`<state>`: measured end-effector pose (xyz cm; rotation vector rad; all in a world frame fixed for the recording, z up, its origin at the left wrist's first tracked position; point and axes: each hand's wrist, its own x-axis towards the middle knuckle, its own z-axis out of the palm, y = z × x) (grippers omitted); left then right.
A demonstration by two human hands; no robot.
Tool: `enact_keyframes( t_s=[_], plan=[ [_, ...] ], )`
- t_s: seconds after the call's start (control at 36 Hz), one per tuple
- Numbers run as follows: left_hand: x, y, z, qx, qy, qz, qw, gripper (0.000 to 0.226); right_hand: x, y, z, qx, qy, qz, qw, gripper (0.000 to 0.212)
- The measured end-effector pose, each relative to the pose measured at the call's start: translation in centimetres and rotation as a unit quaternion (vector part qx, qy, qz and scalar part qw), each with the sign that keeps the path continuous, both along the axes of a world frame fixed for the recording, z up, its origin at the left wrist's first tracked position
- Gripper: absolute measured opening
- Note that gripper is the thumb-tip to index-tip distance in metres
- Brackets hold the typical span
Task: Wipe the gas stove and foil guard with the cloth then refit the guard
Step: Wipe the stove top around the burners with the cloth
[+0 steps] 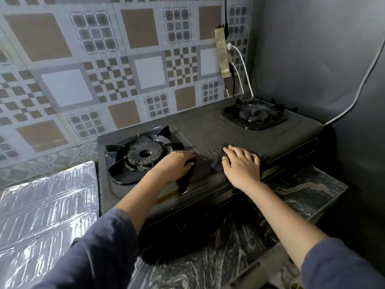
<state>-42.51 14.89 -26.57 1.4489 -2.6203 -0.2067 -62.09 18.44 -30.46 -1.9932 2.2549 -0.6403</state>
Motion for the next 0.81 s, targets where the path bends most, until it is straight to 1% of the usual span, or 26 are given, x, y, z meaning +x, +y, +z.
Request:
enact_keyframes(
  t_s=[0.14, 0.33, 0.47, 0.61, 0.72, 0.81],
  plan=[
    [0.2, 0.7, 0.4, -0.003, -0.008, 0.010, 1.000, 0.038, 0.2, 0.3, 0.0, -0.005, -0.001, 0.005, 1.000, 0.043],
    [1.0, 2.3, 1.1, -0.015, 0.014, 0.040, 0.999, 0.036, 1.4, 1.0, 0.0, -0.007, -0.003, 0.039, 0.999, 0.043],
    [2.4, 2.8, 0.9, -0.028, -0.016, 0.067, 0.997, 0.037, 2.3, 1.7, 0.0, -0.015, 0.001, 0.053, 0.998, 0.042],
    [4.5, 3.2, 0.9, -0.071, -0.032, 0.059, 0.995, 0.038, 3.4, 2.2, 0.1, -0.015, 0.002, 0.055, 0.998, 0.043],
    [6.2, 3.4, 1.2, -0.103, 0.025, 0.070, 0.992, 0.030, 4.8, 2.5, 0.1, -0.015, 0.003, 0.053, 0.998, 0.043],
    [7.3, 3.7, 1.3, -0.093, 0.066, 0.074, 0.991, 0.028, 6.1, 2.9, 0.1, -0.019, 0.004, 0.051, 0.999, 0.042]
  ],
)
